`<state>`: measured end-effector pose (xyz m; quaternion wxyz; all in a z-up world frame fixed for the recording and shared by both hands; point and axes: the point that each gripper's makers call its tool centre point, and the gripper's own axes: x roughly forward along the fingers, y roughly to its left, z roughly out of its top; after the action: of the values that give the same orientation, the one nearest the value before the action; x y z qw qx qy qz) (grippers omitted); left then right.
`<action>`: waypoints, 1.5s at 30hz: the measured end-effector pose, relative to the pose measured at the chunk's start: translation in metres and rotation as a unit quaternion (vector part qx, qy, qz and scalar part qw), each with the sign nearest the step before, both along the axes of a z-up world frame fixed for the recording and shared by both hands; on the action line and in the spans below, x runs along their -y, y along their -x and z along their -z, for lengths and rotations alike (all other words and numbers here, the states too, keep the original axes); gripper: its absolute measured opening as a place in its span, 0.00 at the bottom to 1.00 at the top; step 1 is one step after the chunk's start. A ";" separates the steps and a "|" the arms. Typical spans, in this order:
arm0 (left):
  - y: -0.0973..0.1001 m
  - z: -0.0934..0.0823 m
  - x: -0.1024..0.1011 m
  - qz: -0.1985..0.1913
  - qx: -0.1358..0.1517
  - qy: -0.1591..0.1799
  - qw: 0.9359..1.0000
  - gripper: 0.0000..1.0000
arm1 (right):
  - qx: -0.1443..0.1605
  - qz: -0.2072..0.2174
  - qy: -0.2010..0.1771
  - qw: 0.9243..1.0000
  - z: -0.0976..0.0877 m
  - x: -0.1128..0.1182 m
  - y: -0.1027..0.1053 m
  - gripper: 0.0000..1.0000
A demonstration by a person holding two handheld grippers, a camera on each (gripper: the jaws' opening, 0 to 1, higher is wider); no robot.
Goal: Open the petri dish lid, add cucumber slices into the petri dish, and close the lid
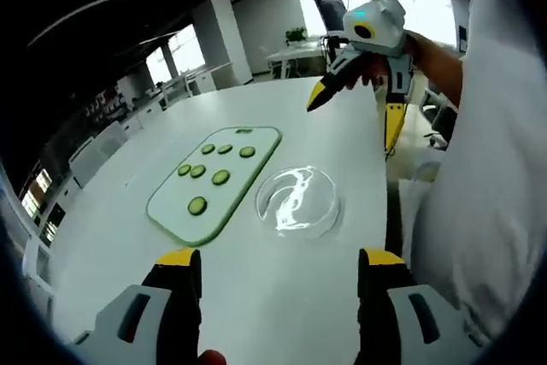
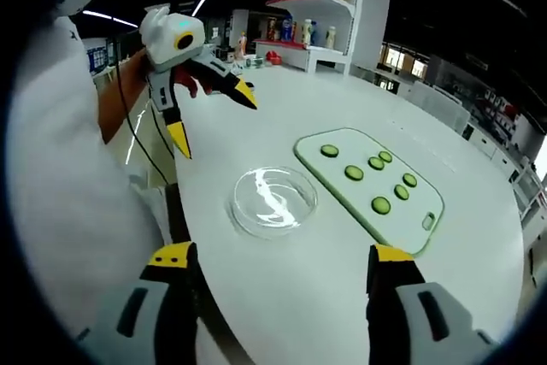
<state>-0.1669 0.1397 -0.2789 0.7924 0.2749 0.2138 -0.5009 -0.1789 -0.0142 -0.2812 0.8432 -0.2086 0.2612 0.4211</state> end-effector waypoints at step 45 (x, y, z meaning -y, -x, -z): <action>-0.002 0.028 0.036 0.099 0.020 0.056 0.993 0.69 | 0.006 -0.049 -0.035 0.998 0.031 -0.008 -0.010 0.67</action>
<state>-0.1646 0.1036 -0.3067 0.7572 0.2597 0.1412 -0.5825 -0.1688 -0.0058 -0.3121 0.8298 -0.1938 0.2308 0.4697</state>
